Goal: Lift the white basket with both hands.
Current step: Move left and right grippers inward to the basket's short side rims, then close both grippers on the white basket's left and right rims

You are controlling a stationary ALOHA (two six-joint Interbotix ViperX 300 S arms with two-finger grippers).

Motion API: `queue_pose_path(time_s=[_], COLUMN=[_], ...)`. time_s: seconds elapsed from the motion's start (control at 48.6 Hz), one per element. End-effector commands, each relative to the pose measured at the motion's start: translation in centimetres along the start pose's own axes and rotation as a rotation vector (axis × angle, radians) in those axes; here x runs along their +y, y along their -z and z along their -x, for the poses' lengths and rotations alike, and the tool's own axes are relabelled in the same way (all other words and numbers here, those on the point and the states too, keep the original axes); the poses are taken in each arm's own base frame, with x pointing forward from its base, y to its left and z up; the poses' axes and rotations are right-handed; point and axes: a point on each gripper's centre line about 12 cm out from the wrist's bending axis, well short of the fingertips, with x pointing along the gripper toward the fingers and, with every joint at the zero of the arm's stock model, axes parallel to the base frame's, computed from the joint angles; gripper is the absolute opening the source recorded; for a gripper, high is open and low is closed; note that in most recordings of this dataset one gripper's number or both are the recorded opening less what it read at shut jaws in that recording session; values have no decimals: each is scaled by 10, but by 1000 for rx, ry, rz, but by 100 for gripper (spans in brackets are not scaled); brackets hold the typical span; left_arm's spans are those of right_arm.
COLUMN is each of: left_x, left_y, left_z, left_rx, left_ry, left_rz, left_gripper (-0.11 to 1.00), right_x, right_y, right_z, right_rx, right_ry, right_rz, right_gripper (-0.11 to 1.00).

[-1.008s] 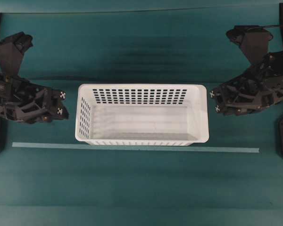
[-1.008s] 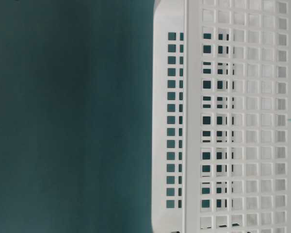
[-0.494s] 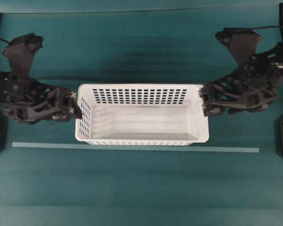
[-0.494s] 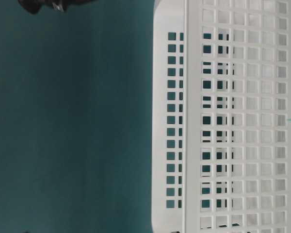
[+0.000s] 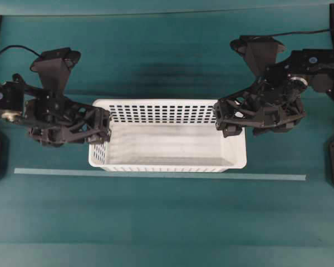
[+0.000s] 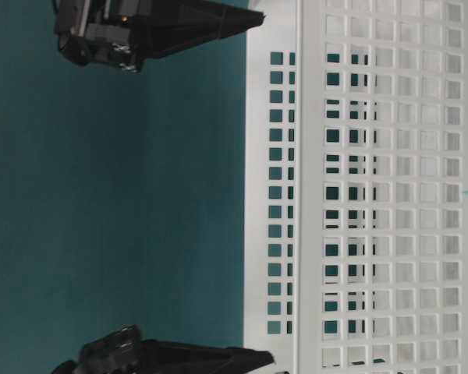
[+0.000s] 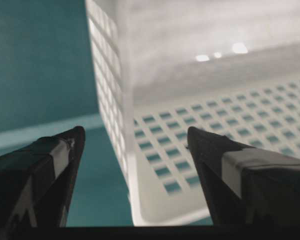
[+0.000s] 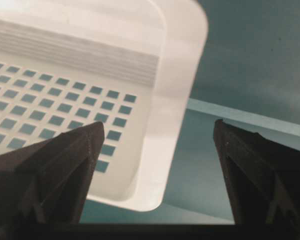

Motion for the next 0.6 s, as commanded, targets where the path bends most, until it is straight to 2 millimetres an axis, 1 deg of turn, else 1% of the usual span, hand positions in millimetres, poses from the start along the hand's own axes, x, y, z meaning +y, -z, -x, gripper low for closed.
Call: queue_pose_path(time_s=[0.0, 0.165, 0.432, 0.576], left_x=[0, 0, -2, 3], left_y=[-7, -8, -8, -7], left_z=[-9, -25, -48, -60], left_rx=[-8, -3, -3, 2], left_ry=[-19, -52, -38, -68], left_rz=[-3, -41, -39, -45], left_gripper=[85, 85, 85, 85], right_x=[0, 3, 0, 0], right_y=[-6, -13, -13, -13], right_z=[-11, -21, -52, -67], right_rx=[-14, -62, -52, -59], right_ry=[15, -8, 43, 35], right_rz=[-23, -40, -45, -52], right_gripper=[91, 91, 91, 91])
